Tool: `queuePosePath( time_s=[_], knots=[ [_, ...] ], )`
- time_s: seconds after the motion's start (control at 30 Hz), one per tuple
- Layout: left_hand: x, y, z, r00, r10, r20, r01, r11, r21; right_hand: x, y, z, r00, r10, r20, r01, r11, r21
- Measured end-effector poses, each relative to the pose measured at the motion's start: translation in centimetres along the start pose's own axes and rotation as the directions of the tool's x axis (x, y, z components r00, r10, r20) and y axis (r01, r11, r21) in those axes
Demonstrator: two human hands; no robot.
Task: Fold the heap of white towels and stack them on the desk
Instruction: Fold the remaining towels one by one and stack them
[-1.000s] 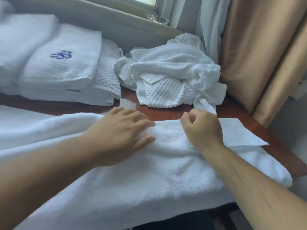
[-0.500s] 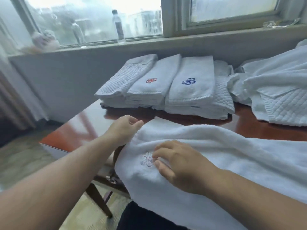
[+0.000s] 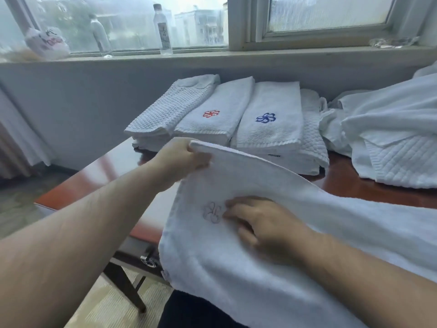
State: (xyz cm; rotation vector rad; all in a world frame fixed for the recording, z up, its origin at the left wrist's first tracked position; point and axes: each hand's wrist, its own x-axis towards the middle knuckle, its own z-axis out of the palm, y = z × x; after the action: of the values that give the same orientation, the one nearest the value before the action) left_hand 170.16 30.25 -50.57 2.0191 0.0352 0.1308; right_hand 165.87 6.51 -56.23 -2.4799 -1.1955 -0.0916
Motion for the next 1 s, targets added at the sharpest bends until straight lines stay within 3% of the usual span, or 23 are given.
queuePosePath(
  time_s=[0.1,0.17,0.23,0.27,0.33,0.37,0.43,0.5,0.6,0.7,0.77,0.83,0.93,1.0],
  knots=[
    [-1.5,-0.5,-1.7,0.991,0.133,-0.023,-0.133,0.991,-0.032,1.9,1.5,-0.4,0.998,0.057,-0.024,-0.058,0.996,-0.068],
    [-2.5,-1.7,-1.6,0.991,0.125,-0.049,-0.129,0.988,-0.084,2.7,1.9,-0.1,0.993,0.113,-0.044,-0.117,0.989,-0.095],
    [-3.4,-3.3,-1.0,0.995,0.065,-0.079,-0.083,0.967,-0.243,3.2,1.3,0.3,0.984,0.179,0.004,-0.178,0.980,-0.084],
    [-3.8,-4.1,-0.7,0.997,0.014,-0.078,-0.045,0.915,-0.402,3.1,0.8,0.4,0.979,0.198,0.041,-0.195,0.978,-0.077],
    [-4.3,-5.5,-0.4,0.996,-0.087,-0.020,0.047,0.707,-0.706,2.1,-0.6,0.7,0.977,0.173,0.127,-0.161,0.982,-0.097],
    [-4.4,-5.9,-0.4,0.991,-0.131,-0.006,0.078,0.626,-0.776,1.4,-1.3,0.9,0.980,0.129,0.153,-0.113,0.988,-0.105],
    [-4.1,-6.2,-0.4,0.975,-0.216,-0.044,0.093,0.583,-0.807,0.2,-2.8,0.8,0.987,0.026,0.161,-0.011,0.996,-0.091],
    [-3.5,-6.4,0.0,0.953,-0.286,-0.104,0.117,0.660,-0.742,-0.6,-3.4,0.5,0.986,-0.071,0.152,0.083,0.993,-0.078],
    [-3.1,-6.5,0.6,0.949,-0.242,-0.202,0.142,0.901,-0.411,-1.4,-3.7,-0.3,0.982,-0.189,-0.015,0.179,0.949,-0.260],
    [-3.1,-6.3,1.0,0.909,-0.241,-0.340,0.169,0.959,-0.229,-1.7,-3.6,-0.2,0.959,-0.001,-0.283,-0.077,0.962,-0.262],
    [-3.3,-6.0,1.2,0.891,-0.200,-0.407,0.203,0.978,-0.037,-1.5,-3.5,0.1,0.944,0.156,-0.290,-0.220,0.954,-0.205],
    [-3.6,-5.8,1.5,0.913,-0.131,-0.386,0.182,0.978,0.100,-1.5,-3.3,0.4,0.942,0.183,-0.281,-0.240,0.953,-0.183],
    [-3.9,-5.2,1.1,0.948,-0.103,-0.302,0.137,0.986,0.092,-1.7,-3.2,0.7,0.927,0.125,-0.353,-0.203,0.960,-0.193],
    [-3.9,-4.7,0.4,0.960,-0.178,-0.214,0.180,0.984,-0.014,-1.6,-3.2,0.9,0.917,0.104,-0.386,-0.183,0.967,-0.175]
  ],
)
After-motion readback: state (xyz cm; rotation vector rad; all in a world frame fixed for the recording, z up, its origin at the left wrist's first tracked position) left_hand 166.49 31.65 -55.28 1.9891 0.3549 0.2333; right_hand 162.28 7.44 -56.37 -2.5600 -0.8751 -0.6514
